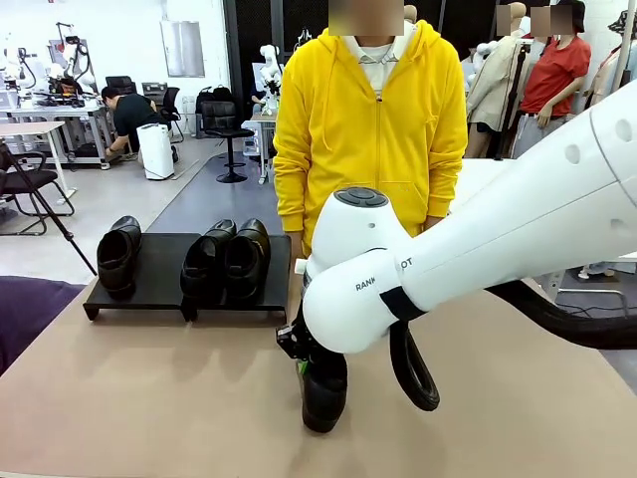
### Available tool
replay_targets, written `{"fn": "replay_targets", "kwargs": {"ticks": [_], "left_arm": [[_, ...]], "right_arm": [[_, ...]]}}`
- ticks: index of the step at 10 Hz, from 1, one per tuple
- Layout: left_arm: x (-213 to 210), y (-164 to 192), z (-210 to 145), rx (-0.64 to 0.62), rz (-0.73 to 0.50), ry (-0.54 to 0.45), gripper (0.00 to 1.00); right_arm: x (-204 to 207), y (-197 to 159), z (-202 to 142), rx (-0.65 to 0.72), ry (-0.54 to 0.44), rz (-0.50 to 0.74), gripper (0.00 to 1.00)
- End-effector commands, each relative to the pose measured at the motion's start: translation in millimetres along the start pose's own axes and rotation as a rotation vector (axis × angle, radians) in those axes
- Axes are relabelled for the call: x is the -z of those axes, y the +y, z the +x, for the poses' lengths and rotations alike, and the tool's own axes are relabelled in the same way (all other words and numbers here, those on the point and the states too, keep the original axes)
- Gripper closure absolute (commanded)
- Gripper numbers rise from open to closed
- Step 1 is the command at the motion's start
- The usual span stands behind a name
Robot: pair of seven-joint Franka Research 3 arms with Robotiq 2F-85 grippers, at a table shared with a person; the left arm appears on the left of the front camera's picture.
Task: Organize the shoes by placing them on the stand.
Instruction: Pick up one Shoe and place it in the middle of the table.
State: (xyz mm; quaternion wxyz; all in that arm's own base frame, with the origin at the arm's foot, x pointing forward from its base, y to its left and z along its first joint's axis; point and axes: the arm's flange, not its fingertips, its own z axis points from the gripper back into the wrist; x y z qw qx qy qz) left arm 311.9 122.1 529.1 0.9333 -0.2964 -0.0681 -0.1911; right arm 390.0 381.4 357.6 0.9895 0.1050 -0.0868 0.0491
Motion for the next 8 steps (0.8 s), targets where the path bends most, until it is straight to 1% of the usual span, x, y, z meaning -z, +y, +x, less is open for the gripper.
{"fn": "replay_targets", "kwargs": {"ticks": [1, 2, 3, 4, 6, 7, 8], "left_arm": [[-3, -1, 0, -0.012, 0.003, 0.009, 0.00], [-3, -1, 0, -0.012, 0.003, 0.009, 0.00], [-3, -1, 0, -0.012, 0.003, 0.009, 0.00], [-3, -1, 0, -0.012, 0.003, 0.009, 0.00], [-3, -1, 0, -0.012, 0.003, 0.009, 0.00], [-3, -1, 0, -0.012, 0.003, 0.009, 0.00], [-3, -1, 0, -0.012, 0.003, 0.009, 0.00]], "right_arm": [[2, 11, 7, 0.018, -0.022, 0.003, 1.00], [2, 11, 7, 0.018, -0.017, 0.008, 0.70], [2, 11, 7, 0.006, 0.001, 0.026, 0.11], [2, 10, 6, 0.011, -0.003, 0.020, 0.00], [-16, 7, 4, -0.010, -0.023, 0.029, 0.00], [-39, 0, 1, -0.021, -0.049, 0.057, 0.00], [-72, -14, -7, -0.040, -0.069, 0.093, 0.00]]}}
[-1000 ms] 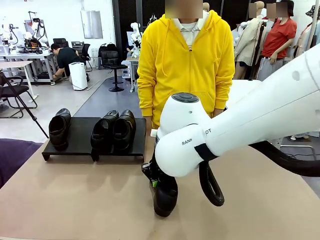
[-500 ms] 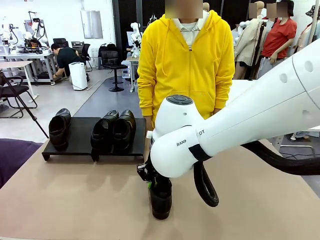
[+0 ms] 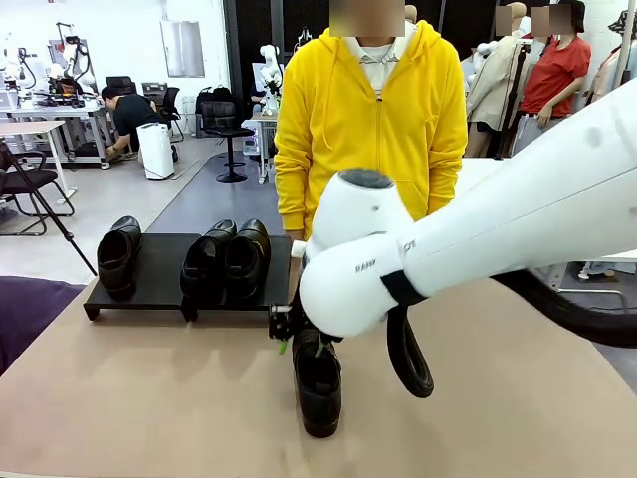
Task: Organize the shoes by placing them on the stand.
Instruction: Pick up one Shoe and place it in the middle of the table.
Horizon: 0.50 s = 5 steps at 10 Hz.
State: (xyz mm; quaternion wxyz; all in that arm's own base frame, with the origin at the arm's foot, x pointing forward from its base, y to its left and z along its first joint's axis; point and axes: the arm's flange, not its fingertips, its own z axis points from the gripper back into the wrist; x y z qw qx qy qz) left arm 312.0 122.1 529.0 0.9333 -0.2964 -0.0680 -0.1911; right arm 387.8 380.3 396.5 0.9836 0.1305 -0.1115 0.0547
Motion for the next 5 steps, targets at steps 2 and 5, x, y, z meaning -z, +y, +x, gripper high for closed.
{"fn": "replay_targets", "kwargs": {"ticks": [2, 5], "left_arm": [[-3, -1, -1, -0.012, 0.003, 0.008, 0.00], [-3, -1, -1, -0.012, 0.003, 0.008, 0.00]], "right_arm": [[-110, -73, -30, -0.058, -0.010, 0.081, 0.00], [-194, -205, -78, -0.079, 0.110, 0.230, 0.00]]}}
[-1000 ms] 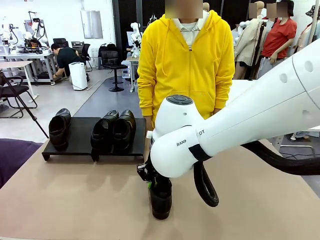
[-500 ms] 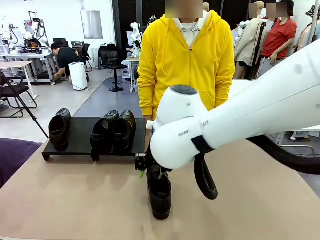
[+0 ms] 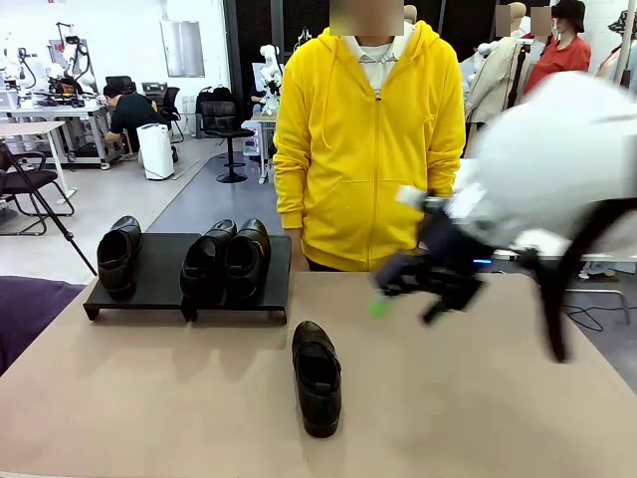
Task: Organize the shoes by placing them on the stand.
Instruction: Pick up one Shoe and place it in the middle of the table.
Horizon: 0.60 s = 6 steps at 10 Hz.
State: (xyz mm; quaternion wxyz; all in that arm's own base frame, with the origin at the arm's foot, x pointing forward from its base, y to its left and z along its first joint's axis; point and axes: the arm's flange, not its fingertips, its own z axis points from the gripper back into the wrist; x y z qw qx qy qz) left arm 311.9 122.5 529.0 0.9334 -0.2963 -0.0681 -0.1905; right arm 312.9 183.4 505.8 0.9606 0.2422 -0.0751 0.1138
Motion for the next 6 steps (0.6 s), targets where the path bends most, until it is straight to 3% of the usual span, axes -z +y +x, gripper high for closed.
{"fn": "replay_targets", "kwargs": {"ticks": [1, 3, 4, 5, 6], "left_arm": [[-2, -1, 0, -0.011, 0.003, 0.009, 0.00], [-2, -1, 0, -0.011, 0.003, 0.009, 0.00], [-2, -1, 0, -0.011, 0.003, 0.009, 0.00], [-2, -1, 0, -0.011, 0.003, 0.009, 0.00], [-2, -1, 0, -0.011, 0.003, 0.009, 0.00]], "right_arm": [[-56, -75, -44, 0.099, 0.022, -0.010, 0.00], [-86, -130, -82, 0.106, -0.031, 0.194, 0.00], [-82, -151, -88, 0.162, -0.039, 0.228, 0.00], [-68, -158, -85, 0.164, -0.047, 0.259, 0.00], [-109, -131, -74, 0.142, -0.025, 0.181, 0.00]]}}
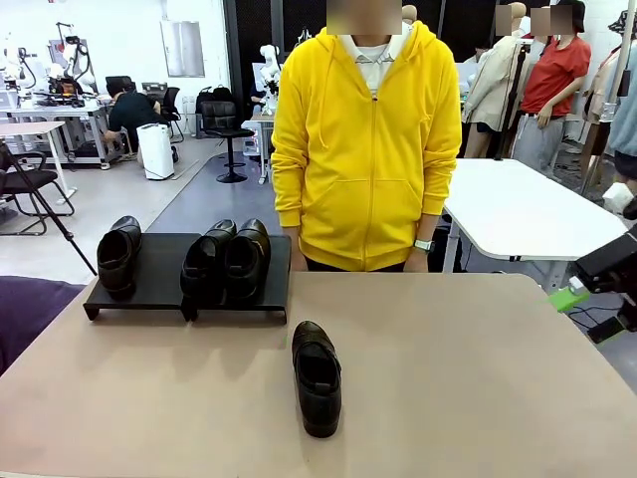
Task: Organize the shoes by placing them on the stand.
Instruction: Pick up one Shoe and place it in the middle of the table, then place the Shoe from the middle of the table onto the Shoes Stand.
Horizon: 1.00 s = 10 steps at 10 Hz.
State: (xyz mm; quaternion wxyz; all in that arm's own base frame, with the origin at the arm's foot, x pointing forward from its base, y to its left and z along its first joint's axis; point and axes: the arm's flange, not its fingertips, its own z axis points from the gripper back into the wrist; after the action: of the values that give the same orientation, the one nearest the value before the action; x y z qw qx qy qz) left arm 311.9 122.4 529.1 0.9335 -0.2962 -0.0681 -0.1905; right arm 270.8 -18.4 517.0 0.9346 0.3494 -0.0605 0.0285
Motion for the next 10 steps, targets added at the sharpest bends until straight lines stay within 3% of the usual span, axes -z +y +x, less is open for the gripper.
{"fn": "replay_targets", "kwargs": {"ticks": [1, 10], "left_arm": [[-2.3, -1.3, -0.3, -0.011, 0.003, 0.009, 0.00], [-2.3, -1.3, -0.3, -0.011, 0.003, 0.009, 0.00]], "right_arm": [[7.3, 24.6, -3.8, -0.038, 0.018, -0.030, 0.00], [7.3, 24.6, -3.8, -0.038, 0.018, -0.030, 0.00]]}}
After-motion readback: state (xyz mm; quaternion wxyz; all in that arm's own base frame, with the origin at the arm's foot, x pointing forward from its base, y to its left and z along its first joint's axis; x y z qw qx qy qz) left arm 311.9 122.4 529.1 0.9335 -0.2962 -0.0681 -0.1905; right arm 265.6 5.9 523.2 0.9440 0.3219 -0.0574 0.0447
